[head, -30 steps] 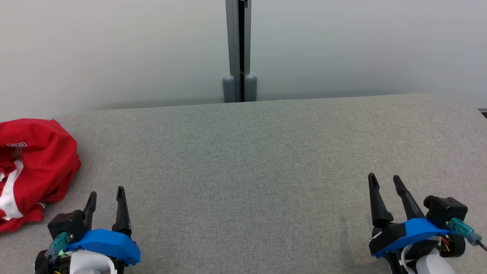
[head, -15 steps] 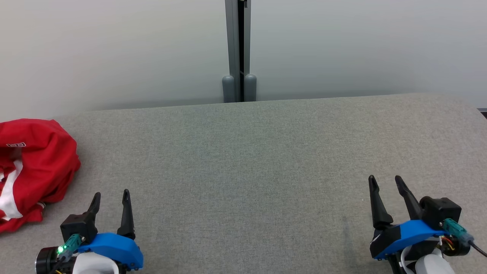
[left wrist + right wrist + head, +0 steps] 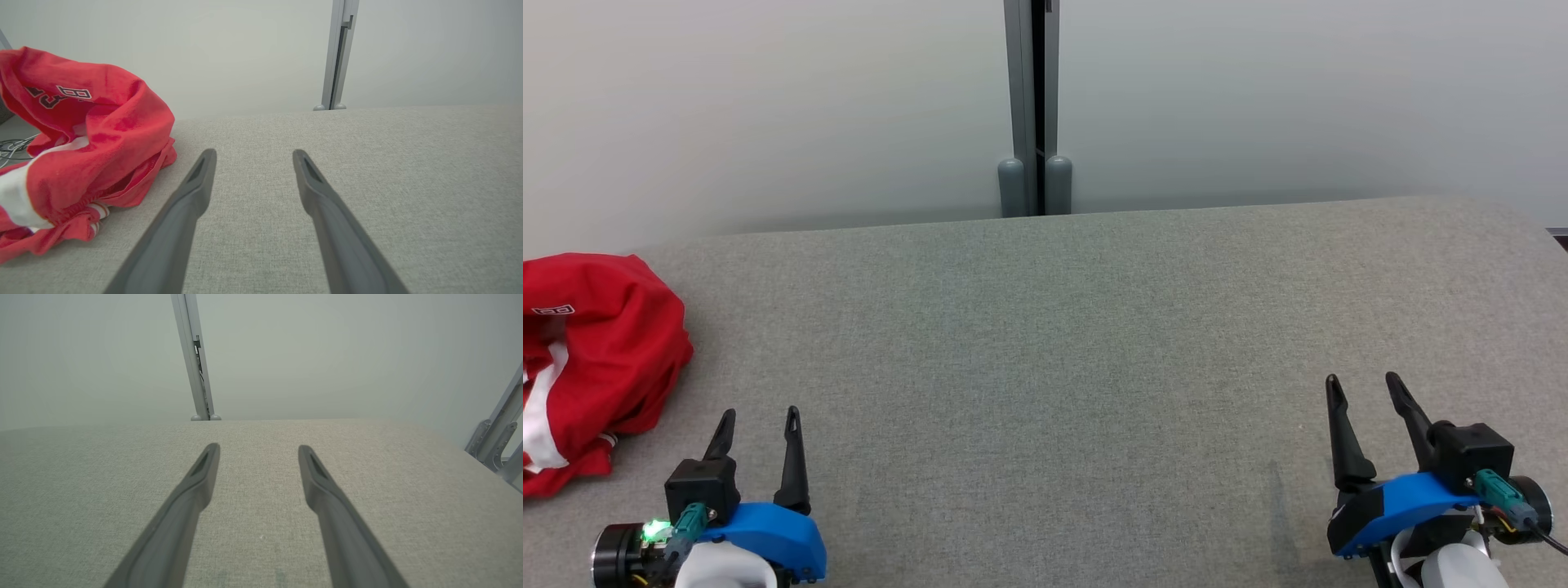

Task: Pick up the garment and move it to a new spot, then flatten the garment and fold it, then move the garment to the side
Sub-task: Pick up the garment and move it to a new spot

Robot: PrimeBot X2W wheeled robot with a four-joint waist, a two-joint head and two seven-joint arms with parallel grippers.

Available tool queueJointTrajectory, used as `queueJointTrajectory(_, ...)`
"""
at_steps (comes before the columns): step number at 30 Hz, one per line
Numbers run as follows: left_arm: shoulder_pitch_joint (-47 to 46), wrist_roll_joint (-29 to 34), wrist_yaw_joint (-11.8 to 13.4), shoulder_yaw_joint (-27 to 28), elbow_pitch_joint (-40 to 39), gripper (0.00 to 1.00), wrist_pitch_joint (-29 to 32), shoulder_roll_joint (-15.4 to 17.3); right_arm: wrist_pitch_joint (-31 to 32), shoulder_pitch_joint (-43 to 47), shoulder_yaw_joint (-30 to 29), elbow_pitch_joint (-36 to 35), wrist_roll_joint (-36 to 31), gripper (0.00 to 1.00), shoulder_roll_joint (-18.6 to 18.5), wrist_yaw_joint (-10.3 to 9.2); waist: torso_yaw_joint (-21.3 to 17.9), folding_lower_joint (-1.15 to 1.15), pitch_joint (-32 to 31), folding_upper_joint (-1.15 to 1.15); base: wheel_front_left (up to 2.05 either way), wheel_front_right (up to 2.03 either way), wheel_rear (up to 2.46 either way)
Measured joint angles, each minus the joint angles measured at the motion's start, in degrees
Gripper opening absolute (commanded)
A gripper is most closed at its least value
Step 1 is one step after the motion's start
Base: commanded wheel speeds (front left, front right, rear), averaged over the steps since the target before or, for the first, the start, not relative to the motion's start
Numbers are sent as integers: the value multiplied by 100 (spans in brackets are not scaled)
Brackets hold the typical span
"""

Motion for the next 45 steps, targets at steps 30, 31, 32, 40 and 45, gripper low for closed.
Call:
queueJointTrajectory(30,-105,264,23,343,54,100,-78,75,-98,-241,802,69,-222,100,-8,7,982,0,108,0,0,0,0)
queueJointTrajectory(31,-105,256,23,368,67,100,-78,75,-98,-254,845,87,-212,100,-10,7,1074,0,116,0,0,0,0)
queueJointTrajectory(32,-102,238,25,392,83,100,-78,74,-98,-270,892,96,-210,100,-10,7,1157,0,125,0,0,0,0)
queueJointTrajectory(40,-74,219,74,587,107,100,-78,80,-99,-293,1202,122,-165,100,-4,7,1675,0,194,0,0,0,0)
queueJointTrajectory(45,-24,167,75,711,127,100,-78,36,-99,-332,1325,126,-162,100,-4,7,1857,0,257,0,0,0,0)
